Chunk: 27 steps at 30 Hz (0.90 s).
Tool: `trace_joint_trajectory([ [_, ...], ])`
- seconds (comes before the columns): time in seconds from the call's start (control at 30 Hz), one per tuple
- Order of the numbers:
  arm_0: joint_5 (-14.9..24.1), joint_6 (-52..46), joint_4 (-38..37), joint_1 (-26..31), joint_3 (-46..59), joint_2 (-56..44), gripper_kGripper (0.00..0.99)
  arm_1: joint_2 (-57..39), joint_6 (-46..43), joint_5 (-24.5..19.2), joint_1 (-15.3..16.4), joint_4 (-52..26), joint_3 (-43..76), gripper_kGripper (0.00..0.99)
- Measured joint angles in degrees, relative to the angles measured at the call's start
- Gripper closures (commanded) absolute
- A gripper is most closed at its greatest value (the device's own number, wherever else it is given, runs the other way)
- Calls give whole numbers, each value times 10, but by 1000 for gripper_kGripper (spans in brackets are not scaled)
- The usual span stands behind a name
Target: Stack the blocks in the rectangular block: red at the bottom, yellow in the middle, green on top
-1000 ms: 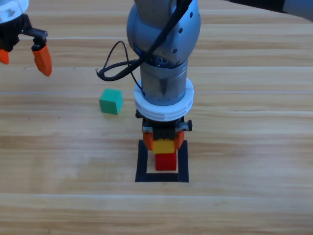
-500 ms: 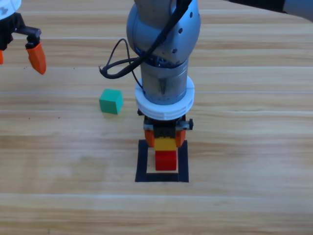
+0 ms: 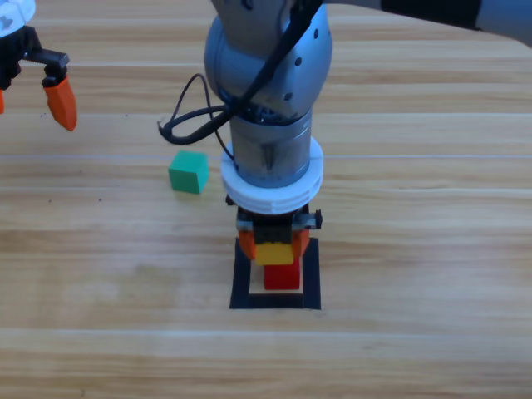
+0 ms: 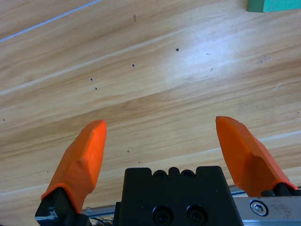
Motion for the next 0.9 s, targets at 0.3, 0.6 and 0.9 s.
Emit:
trace_joint_trajectory([
  [0.3,0,0,0,0,1,0,0,0,6,-3,4,0,6,990],
  [0.6,0,0,-5,0,4,0,0,0,22,-7,4,0,11,990],
  [0.9,0,0,-15,0,12,0,0,0,26,-12,5,0,15,990],
])
